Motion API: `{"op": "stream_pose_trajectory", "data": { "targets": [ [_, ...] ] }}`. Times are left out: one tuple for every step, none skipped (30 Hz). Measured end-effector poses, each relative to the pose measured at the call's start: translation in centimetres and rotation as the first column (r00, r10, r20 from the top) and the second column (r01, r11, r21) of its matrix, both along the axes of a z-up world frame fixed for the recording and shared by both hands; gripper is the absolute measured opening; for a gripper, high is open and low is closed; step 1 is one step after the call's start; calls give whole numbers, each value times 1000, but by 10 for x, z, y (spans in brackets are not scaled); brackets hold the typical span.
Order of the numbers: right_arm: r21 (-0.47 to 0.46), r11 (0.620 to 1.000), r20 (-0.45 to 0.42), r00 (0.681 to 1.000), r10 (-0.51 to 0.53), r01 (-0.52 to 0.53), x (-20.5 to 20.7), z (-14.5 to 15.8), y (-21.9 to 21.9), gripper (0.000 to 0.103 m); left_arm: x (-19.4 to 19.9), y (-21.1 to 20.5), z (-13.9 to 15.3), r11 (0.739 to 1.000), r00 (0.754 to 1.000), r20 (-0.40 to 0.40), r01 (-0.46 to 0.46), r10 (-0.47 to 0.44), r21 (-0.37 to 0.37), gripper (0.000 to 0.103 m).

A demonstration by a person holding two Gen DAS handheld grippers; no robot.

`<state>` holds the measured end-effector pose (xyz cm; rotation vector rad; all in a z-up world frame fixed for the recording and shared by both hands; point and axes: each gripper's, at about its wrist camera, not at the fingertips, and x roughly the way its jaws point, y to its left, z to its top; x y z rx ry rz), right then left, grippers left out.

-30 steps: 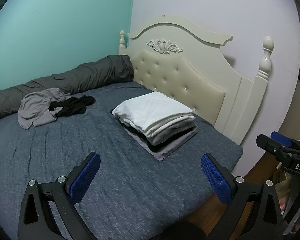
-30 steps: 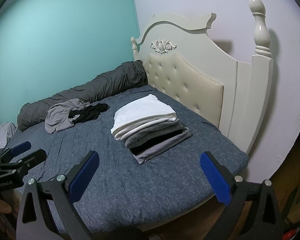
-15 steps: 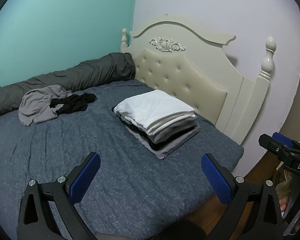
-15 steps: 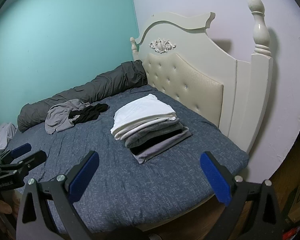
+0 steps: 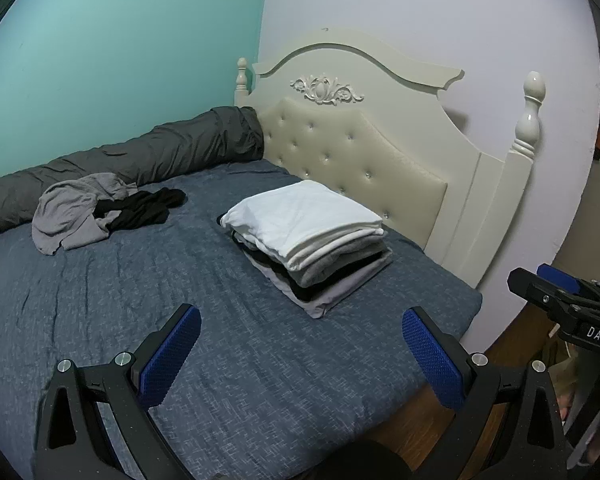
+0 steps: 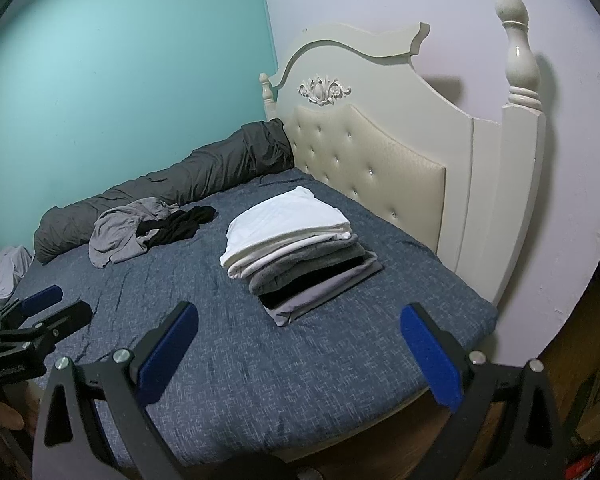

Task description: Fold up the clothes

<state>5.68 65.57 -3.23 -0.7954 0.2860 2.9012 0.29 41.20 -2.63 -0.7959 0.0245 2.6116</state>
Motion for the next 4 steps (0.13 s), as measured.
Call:
{"op": "stream_pose_trajectory", "data": {
  "targets": [
    [0,1000,0,1000,0,0,0,0,0,102,0,0,0,1000,1000,0,1,-1,0,103],
    [1,1000,-1,1000,-1,1,0,0,0,102,0,0,0,1000,1000,-1,0,0,0,103],
    [1,1000,-2,1000,-1,1,0,0,0,102,0,0,0,1000,1000,-2,-1,1,0,103],
    [1,1000,-2,1000,-2,2,1,1,0,102,0,0,0,1000,1000,-2,-2,2,0,103]
  ]
}}
